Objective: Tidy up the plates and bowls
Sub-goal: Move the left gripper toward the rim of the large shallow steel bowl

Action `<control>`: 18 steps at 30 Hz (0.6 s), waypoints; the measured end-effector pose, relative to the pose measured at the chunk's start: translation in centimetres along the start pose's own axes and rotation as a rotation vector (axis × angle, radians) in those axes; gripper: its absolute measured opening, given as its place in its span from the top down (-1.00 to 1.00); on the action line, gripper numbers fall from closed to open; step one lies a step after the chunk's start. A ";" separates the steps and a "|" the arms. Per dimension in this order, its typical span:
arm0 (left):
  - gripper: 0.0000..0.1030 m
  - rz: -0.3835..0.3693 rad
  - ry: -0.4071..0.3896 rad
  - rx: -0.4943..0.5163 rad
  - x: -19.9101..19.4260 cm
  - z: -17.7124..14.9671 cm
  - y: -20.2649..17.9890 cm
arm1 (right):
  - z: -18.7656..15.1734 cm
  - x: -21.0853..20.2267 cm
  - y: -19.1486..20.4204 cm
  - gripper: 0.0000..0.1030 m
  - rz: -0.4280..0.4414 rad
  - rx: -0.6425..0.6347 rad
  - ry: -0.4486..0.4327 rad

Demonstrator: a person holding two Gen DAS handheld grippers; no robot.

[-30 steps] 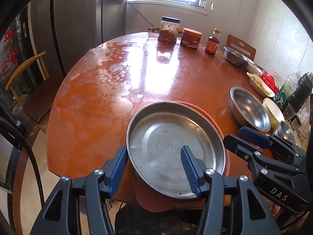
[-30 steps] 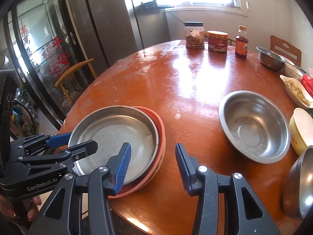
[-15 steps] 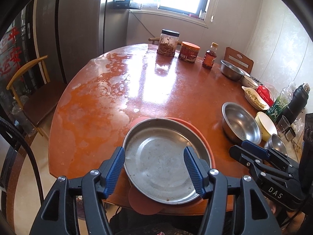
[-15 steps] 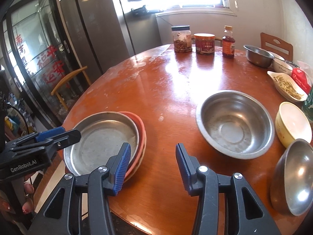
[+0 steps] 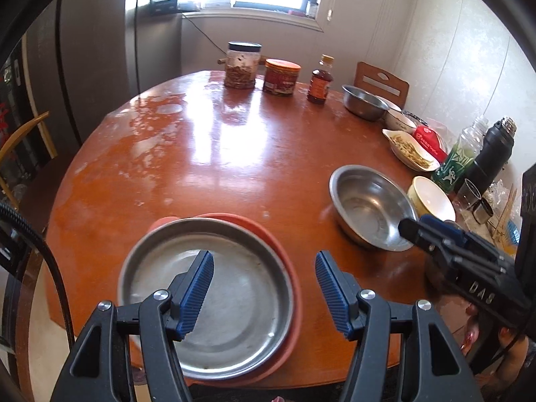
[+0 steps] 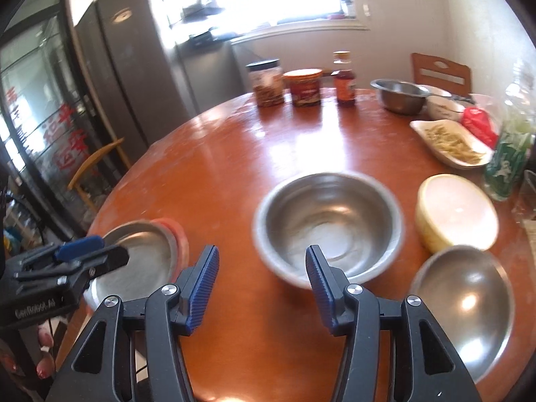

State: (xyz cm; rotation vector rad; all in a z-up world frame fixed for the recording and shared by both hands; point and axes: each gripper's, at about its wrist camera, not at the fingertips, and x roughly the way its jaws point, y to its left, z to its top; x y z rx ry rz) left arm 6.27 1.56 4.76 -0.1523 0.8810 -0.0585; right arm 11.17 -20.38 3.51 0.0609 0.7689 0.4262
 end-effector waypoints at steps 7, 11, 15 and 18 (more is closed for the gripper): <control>-0.22 -0.060 0.049 0.043 3.0 1.9 -3.9 | 2.4 0.3 -4.2 -0.14 -0.074 0.032 0.017; -0.22 -0.086 0.083 0.047 4.6 2.8 -5.3 | 3.3 1.1 -5.5 -0.14 -0.069 0.042 0.049; -0.22 -0.096 0.109 0.041 6.3 3.9 -6.3 | 3.8 2.3 -6.2 -0.14 -0.085 0.035 0.082; -0.22 -0.080 0.128 0.043 7.5 4.5 -6.8 | 4.2 3.5 -6.6 -0.14 -0.095 0.031 0.123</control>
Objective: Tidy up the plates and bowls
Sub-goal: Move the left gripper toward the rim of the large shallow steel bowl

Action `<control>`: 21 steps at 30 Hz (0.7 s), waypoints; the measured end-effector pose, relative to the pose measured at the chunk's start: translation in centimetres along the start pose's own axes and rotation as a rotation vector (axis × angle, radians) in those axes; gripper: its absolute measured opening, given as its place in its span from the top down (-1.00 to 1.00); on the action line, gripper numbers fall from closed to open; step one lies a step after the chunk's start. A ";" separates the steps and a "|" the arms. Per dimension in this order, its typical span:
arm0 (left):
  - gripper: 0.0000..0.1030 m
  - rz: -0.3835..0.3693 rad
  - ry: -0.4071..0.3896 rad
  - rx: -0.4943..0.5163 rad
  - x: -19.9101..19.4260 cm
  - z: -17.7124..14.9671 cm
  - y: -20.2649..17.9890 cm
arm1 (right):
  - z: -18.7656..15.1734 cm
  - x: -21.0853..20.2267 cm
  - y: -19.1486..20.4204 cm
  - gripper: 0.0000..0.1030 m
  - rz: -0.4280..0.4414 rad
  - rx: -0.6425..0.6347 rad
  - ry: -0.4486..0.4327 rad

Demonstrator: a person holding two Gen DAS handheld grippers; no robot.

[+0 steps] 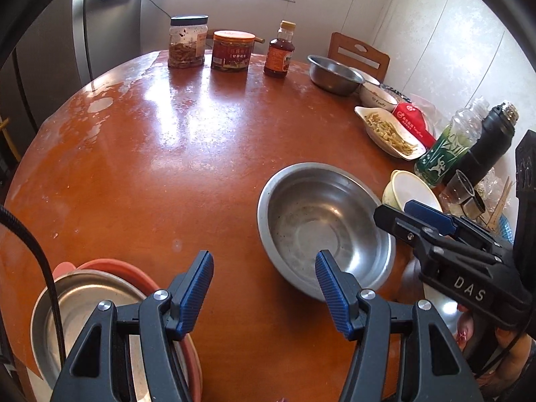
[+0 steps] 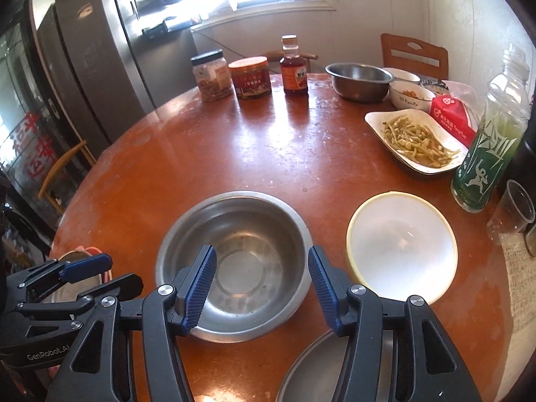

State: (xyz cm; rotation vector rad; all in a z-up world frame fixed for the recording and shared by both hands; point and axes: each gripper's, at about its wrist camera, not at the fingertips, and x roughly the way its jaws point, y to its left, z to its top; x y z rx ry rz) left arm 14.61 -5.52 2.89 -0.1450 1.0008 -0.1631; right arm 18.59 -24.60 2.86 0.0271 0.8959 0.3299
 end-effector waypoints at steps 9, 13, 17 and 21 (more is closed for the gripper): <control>-0.22 0.032 0.083 0.025 2.7 0.6 -0.9 | 0.8 2.6 -0.4 -0.14 -0.031 -0.011 0.086; -0.22 0.045 0.119 0.041 3.7 0.6 -1.3 | 0.9 3.7 -0.6 -0.10 -0.057 -0.019 0.121; -0.22 0.052 0.151 0.046 4.6 0.6 -1.6 | 0.8 4.6 -0.5 0.05 -0.073 -0.048 0.151; -0.22 0.018 0.172 0.036 5.1 0.4 -1.4 | 0.7 4.9 -0.6 0.19 -0.049 -0.053 0.150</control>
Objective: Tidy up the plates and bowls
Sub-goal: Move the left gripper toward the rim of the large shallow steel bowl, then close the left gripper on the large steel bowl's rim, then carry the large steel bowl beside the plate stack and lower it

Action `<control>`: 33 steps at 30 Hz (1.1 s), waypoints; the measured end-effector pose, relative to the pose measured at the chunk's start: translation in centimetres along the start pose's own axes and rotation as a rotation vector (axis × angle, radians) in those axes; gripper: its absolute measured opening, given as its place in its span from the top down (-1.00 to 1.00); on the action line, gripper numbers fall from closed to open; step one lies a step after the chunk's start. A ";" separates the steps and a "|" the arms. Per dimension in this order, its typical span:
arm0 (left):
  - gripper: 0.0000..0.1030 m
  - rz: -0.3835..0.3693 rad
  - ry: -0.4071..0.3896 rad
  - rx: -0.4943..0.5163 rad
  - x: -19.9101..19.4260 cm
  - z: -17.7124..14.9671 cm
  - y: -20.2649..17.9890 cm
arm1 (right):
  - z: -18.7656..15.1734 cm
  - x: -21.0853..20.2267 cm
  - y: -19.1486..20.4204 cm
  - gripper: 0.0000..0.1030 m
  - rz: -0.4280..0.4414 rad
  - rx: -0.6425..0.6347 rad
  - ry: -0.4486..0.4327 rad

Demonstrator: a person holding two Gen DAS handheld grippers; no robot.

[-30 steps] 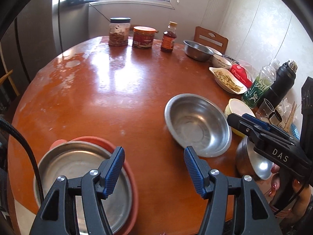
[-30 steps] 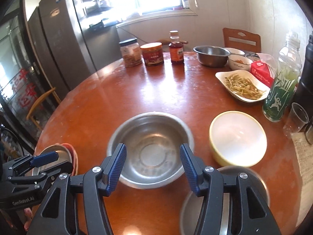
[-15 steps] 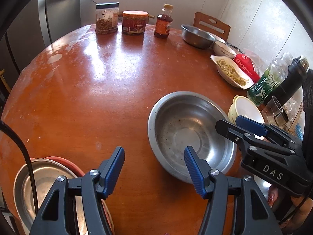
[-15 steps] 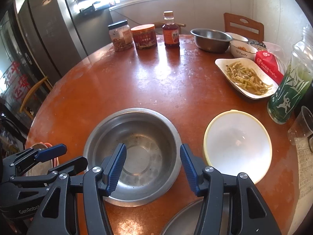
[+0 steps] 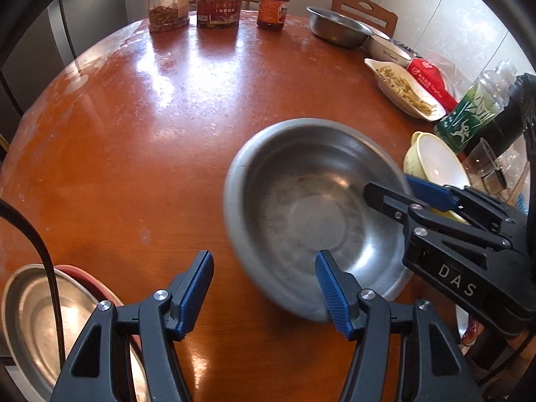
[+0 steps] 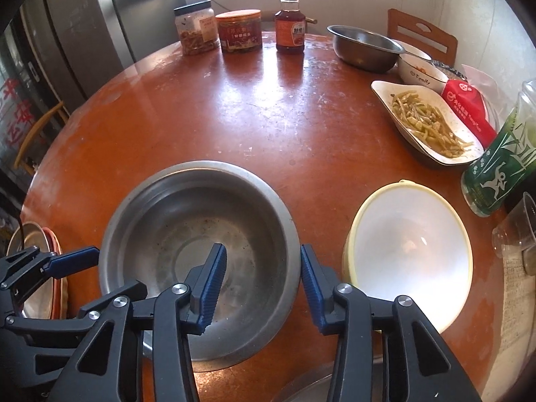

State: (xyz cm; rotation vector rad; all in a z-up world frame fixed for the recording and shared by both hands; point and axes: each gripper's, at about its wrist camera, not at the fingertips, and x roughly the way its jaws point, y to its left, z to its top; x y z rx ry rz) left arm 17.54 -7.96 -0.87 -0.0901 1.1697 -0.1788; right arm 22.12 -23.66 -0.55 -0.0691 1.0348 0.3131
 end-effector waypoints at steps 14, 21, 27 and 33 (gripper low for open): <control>-0.11 0.009 -0.116 0.009 -3.7 -1.2 0.0 | -1.1 -2.4 1.6 0.35 0.070 -0.007 -0.048; -0.11 0.018 -0.154 0.026 -6.3 -3.1 -0.3 | -2.7 -5.1 2.6 0.35 0.083 -0.019 -0.091; -0.11 0.036 -0.182 0.039 -8.1 -5.6 -0.3 | -5.0 -7.5 3.8 0.34 0.095 -0.040 -0.129; -0.11 0.037 -0.203 0.052 -9.4 -8.3 -0.5 | -7.8 -9.2 4.7 0.34 0.102 -0.039 -0.149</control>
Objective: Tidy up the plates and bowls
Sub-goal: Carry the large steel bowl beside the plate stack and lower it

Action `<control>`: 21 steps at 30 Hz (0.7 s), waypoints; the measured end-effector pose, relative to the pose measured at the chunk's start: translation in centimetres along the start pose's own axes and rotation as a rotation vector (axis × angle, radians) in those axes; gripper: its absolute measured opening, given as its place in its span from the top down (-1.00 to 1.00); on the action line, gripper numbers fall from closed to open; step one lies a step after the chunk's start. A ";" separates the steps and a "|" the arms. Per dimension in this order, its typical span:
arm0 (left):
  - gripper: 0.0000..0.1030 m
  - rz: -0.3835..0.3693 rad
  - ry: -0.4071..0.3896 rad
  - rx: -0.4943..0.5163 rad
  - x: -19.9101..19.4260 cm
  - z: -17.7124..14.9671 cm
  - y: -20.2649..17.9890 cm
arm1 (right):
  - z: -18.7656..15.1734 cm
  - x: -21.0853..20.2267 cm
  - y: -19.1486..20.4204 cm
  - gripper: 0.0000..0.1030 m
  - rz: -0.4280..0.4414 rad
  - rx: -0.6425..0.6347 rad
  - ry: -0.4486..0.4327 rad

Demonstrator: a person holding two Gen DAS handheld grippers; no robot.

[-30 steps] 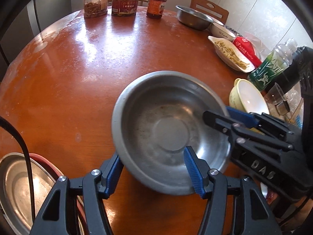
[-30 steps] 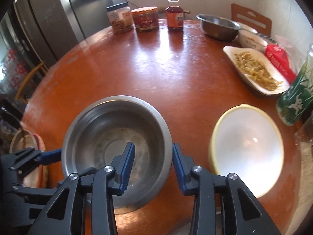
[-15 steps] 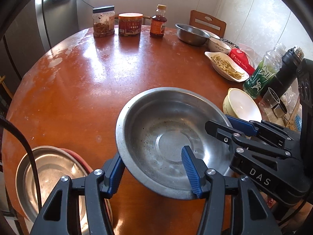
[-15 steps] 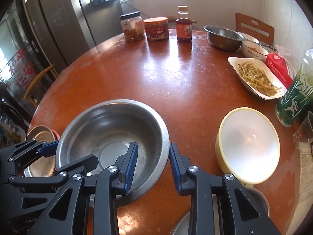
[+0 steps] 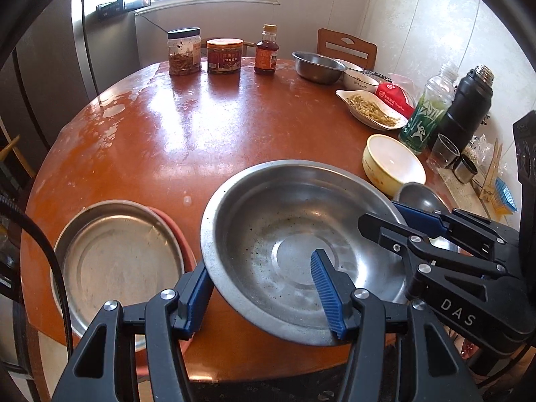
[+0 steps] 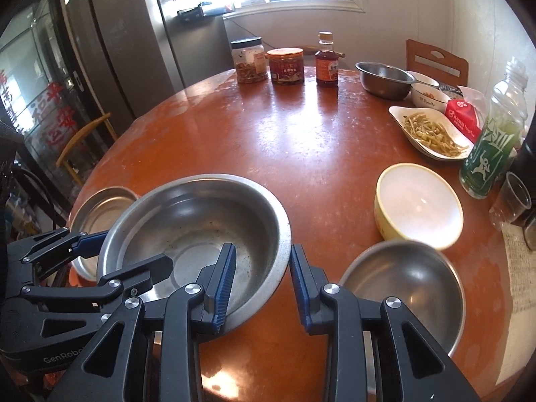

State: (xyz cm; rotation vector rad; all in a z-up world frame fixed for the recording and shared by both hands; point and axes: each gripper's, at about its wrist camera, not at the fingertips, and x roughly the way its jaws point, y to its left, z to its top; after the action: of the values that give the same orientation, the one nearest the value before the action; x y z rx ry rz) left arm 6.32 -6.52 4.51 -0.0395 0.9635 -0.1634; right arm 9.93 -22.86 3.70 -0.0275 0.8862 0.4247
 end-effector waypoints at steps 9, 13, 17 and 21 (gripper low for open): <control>-0.11 -0.034 -0.005 0.041 -0.7 -3.5 -0.9 | -4.1 -1.8 0.8 0.34 -0.022 0.032 -0.023; -0.11 -0.050 -0.007 0.046 -0.6 -4.6 -1.1 | -5.5 -2.2 0.9 0.34 -0.030 0.037 -0.025; -0.11 -0.057 0.000 0.049 -0.1 -5.2 -1.3 | -6.5 -2.3 0.7 0.34 -0.032 0.050 -0.026; -0.11 -0.052 0.018 0.060 0.9 -5.6 -1.9 | -7.3 -2.0 0.2 0.33 -0.036 0.069 -0.017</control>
State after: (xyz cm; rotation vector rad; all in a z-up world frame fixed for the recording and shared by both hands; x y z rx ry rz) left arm 1.99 -8.30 0.79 -0.0080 0.9753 -0.2413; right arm 3.37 -24.81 0.59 0.0229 0.8815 0.3600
